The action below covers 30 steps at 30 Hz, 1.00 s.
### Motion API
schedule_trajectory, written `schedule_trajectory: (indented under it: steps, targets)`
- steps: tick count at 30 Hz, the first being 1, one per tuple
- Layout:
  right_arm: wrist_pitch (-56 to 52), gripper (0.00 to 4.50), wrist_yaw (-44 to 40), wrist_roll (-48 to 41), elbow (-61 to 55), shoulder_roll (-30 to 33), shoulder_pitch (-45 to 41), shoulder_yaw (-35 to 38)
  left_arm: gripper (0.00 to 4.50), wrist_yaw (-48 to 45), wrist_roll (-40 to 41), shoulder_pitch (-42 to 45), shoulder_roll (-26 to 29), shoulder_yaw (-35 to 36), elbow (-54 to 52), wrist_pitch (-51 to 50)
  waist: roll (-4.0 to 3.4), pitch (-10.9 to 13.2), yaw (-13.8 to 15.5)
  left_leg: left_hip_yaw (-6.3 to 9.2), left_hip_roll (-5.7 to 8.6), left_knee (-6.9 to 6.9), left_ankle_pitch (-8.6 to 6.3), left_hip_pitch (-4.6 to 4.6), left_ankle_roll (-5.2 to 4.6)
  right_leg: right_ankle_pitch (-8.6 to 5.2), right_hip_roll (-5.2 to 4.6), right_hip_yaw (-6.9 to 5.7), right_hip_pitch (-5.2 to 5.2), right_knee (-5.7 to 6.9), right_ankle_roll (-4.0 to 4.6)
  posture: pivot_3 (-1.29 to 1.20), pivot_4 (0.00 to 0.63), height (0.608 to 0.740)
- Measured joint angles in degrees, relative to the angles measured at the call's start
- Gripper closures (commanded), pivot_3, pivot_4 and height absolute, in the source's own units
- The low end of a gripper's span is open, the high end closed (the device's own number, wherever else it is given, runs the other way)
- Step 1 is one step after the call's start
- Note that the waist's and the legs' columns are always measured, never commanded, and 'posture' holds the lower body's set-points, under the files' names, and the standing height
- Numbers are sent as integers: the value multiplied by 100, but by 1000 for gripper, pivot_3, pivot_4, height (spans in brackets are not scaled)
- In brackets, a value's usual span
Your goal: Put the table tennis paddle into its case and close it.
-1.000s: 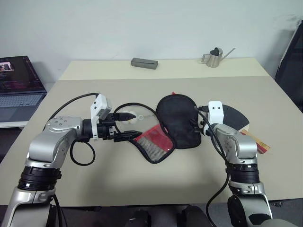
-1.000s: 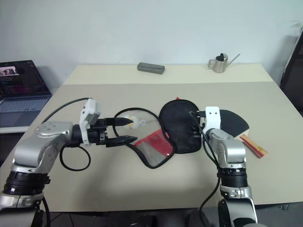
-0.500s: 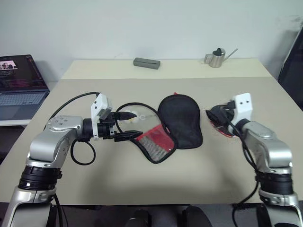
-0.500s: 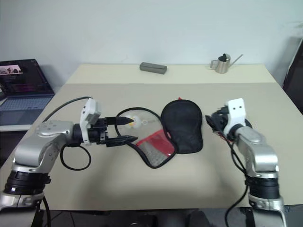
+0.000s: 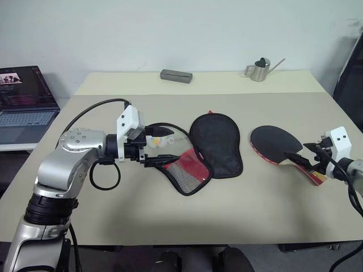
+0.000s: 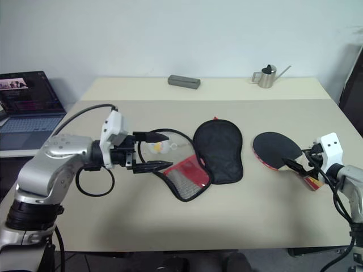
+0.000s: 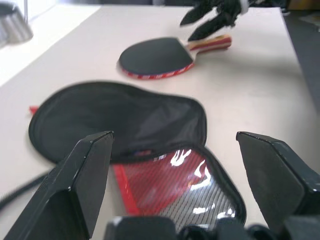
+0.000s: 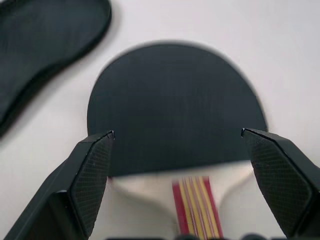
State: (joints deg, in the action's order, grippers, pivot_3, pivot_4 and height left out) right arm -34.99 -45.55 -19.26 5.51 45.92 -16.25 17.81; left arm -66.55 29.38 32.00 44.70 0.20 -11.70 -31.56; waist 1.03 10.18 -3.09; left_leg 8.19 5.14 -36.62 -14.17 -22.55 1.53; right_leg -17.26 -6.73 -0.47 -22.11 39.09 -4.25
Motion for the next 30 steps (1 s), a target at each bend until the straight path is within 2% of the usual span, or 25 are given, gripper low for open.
schedule_trajectory:
  steps: [8, 19, 20, 22, 27, 29, 30]
  targets:
    - [743, 32, -581, 292, 962, 332, 165, -329, 204, -45, 9, -8, 28, -1, -22, -91, 3, 1, 26, 4, 2, -29, -9, -1, -15, 8, -1, 1, 14, -3, -13, 0, 150, 740]
    - [1317, 32, -673, 582, 1857, 305, -128, -569, 204, -40, 7, -26, 59, 0, -108, -95, 3, 2, 17, 3, -1, -34, -8, 1, -13, 14, 0, 6, 15, -3, -13, 0, 150, 740]
    - [1326, 419, -660, 597, 1880, 288, -154, -573, 204, -40, 7, -27, 59, 0, -108, -95, 3, 2, 14, 2, -2, -35, -8, 2, -13, 16, 1, 9, 16, -4, -14, 0, 150, 740]
    - [1328, 897, -615, 631, 1916, 240, -215, -581, 204, -38, 6, -28, 59, 0, -108, -95, 4, 2, 3, -1, -3, -36, -9, 7, -15, 21, 3, 13, 20, -5, -15, 0, 150, 740]
    - [1266, 2701, -534, 657, 1922, 147, -258, -596, 204, -34, 2, -62, 60, 0, -108, -94, 4, 2, -2, -6, -9, -36, -10, 29, -18, 29, 9, 19, 41, -9, -15, 0, 150, 740]
    - [1180, 3298, -524, 653, 1895, 137, -282, -614, 204, -32, 1, -79, 62, 0, -108, -94, 5, 3, -1, -7, -10, -34, -11, 42, -19, 30, 9, 22, 49, -9, -15, 0, 150, 740]
    - [1149, 3376, -500, 653, 1893, 128, -290, -614, 204, -31, 1, -87, 63, 2, -108, -93, 6, 4, 0, -7, -11, -34, -11, 51, -19, 30, 10, 21, 61, -12, -15, 0, 150, 740]
